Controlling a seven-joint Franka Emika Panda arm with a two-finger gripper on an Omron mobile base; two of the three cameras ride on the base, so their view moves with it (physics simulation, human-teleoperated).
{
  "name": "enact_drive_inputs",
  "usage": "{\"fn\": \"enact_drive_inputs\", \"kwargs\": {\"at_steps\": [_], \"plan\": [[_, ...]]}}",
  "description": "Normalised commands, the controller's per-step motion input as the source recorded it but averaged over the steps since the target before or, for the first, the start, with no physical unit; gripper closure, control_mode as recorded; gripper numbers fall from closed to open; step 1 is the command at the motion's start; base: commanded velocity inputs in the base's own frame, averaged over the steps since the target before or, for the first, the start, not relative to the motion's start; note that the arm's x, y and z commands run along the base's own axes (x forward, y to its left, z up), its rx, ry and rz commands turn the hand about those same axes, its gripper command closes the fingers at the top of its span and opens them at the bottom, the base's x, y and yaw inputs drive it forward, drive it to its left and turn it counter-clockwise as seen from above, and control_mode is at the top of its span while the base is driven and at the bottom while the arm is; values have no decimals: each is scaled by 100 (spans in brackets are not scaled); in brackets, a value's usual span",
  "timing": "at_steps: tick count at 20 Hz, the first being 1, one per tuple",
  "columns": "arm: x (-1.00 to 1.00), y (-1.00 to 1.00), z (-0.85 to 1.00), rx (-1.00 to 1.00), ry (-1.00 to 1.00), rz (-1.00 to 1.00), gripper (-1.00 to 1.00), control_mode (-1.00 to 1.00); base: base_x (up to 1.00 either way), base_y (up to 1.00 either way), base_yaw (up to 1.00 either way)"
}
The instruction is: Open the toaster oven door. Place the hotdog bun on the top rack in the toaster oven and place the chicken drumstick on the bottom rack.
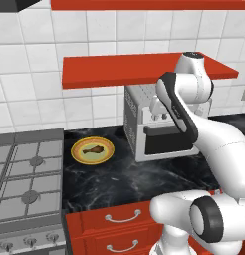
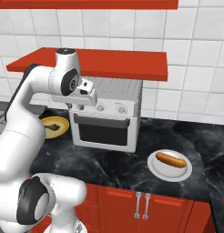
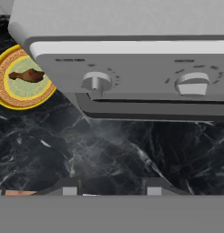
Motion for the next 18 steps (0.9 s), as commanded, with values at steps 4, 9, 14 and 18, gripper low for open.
{"fn": "enact_drive_inputs", "kwargs": {"at_steps": [4, 9, 14, 18], "plan": [[0, 0, 0, 0, 0, 0, -100, 100, 0, 0, 0], [0, 0, 0, 0, 0, 0, -100, 100, 0, 0, 0], [0, 0, 0, 0, 0, 0, -100, 100, 0, 0, 0], [0, 0, 0, 0, 0, 0, -100, 100, -61, 3, 5]]}}
